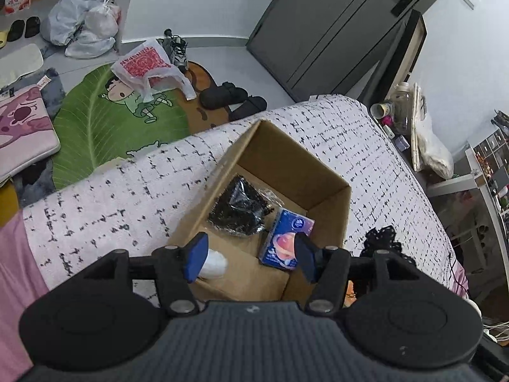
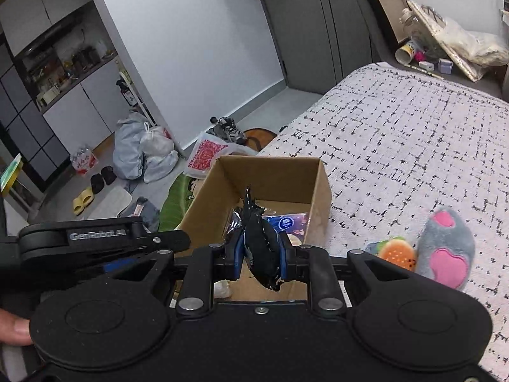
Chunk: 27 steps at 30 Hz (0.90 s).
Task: Organize soft objects
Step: 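Open both tools to drop the fabric and tissue bundle into the box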
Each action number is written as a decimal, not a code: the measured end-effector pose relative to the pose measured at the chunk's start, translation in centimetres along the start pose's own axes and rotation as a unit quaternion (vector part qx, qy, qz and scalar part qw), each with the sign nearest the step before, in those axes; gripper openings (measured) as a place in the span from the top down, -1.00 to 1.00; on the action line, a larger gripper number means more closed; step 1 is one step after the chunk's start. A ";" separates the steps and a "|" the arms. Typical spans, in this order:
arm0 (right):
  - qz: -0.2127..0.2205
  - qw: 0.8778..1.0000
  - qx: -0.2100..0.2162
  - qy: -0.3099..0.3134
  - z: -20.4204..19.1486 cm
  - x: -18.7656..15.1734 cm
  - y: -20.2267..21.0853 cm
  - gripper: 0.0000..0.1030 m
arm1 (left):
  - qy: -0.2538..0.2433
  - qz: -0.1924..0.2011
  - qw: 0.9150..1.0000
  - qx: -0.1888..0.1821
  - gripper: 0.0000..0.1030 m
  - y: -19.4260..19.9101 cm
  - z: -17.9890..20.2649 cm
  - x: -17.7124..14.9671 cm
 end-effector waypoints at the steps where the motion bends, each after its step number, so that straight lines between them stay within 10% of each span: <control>1: -0.002 1.000 0.001 -0.002 -0.1 0.0 -0.2 0.57 | 0.002 0.000 1.000 0.000 -0.15 0.1 -0.2 0.1; 3: -0.005 1.000 0.008 -0.004 -0.4 0.1 -0.5 0.48 | 0.006 0.000 1.000 0.000 -0.18 0.4 -0.6 0.1; 6: -0.002 1.000 0.016 0.000 -0.9 0.0 -0.6 -0.26 | 0.005 0.001 1.000 0.007 -0.27 0.7 -1.0 0.0; 27: 0.019 0.999 -0.029 -0.002 1.7 -0.6 3.8 -0.90 | -0.037 0.031 0.998 0.032 -0.99 3.4 0.8 -1.4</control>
Point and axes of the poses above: each gripper's, at about its wrist camera, not at the fingertips, and y roughly against the way its jaws point, z to its right, x to its top, the point moved 2 cm from there along -y, roughly the way its jaws point, and after that the axes turned 4 degrees about -y, right-handed, at the moved point
